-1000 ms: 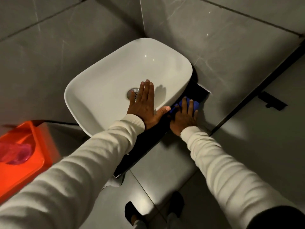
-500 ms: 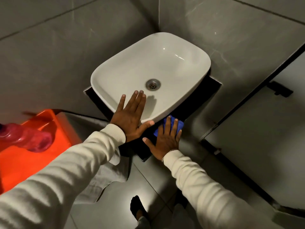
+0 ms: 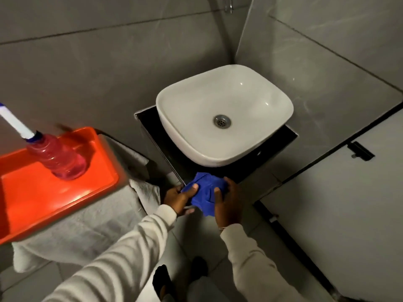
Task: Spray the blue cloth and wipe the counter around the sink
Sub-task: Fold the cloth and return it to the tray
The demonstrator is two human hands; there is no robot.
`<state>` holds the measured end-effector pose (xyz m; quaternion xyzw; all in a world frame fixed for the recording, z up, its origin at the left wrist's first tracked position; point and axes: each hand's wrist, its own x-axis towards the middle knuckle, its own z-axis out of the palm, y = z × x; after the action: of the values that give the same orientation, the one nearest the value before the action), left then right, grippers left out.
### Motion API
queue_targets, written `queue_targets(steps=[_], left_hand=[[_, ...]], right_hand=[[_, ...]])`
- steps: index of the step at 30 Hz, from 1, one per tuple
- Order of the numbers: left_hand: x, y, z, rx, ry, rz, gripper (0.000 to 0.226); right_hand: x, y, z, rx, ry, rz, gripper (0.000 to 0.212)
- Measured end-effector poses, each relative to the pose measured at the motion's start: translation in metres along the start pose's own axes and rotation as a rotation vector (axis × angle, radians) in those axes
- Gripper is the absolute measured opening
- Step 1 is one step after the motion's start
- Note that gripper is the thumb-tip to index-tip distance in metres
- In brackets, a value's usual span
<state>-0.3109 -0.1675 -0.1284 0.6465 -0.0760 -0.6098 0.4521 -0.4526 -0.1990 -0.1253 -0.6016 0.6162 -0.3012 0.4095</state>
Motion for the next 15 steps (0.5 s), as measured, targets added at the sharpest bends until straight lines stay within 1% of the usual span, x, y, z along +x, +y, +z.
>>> queue_targets(steps=[1, 3, 4, 6, 8, 10, 12, 15], left_hand=[[0.001, 0.0, 0.004, 0.032, 0.057, 0.029, 0.017], [0.003, 0.0, 0.009, 0.099, 0.178, 0.057, 0.016], [0.001, 0.0, 0.01, 0.09, 0.212, 0.043, 0.014], [-0.006, -0.002, 0.007, -0.009, 0.221, -0.004, 0.011], [-0.016, -0.004, 0.004, -0.114, 0.176, -0.066, 0.013], [-0.023, -0.007, -0.002, -0.231, 0.115, -0.092, 0.016], [-0.03, -0.011, -0.012, -0.307, 0.09, -0.057, 0.022], [-0.048, -0.013, -0.04, -0.461, 0.121, 0.057, 0.033]], right_hand=[[0.0, 0.0, 0.001, -0.11, -0.013, 0.016, 0.044], [0.001, 0.004, 0.003, -0.318, -0.047, -0.058, 0.042], [0.001, 0.004, 0.003, -0.368, -0.077, -0.1, 0.041], [0.004, 0.003, 0.002, -0.419, -0.152, -0.158, 0.04], [0.008, 0.002, 0.0, -0.451, -0.218, -0.189, 0.038], [0.008, -0.005, 0.003, -0.375, -0.289, -0.198, 0.036], [0.004, -0.017, 0.009, -0.163, -0.355, -0.144, 0.035], [-0.006, -0.047, 0.033, 0.155, -0.464, -0.017, 0.037]])
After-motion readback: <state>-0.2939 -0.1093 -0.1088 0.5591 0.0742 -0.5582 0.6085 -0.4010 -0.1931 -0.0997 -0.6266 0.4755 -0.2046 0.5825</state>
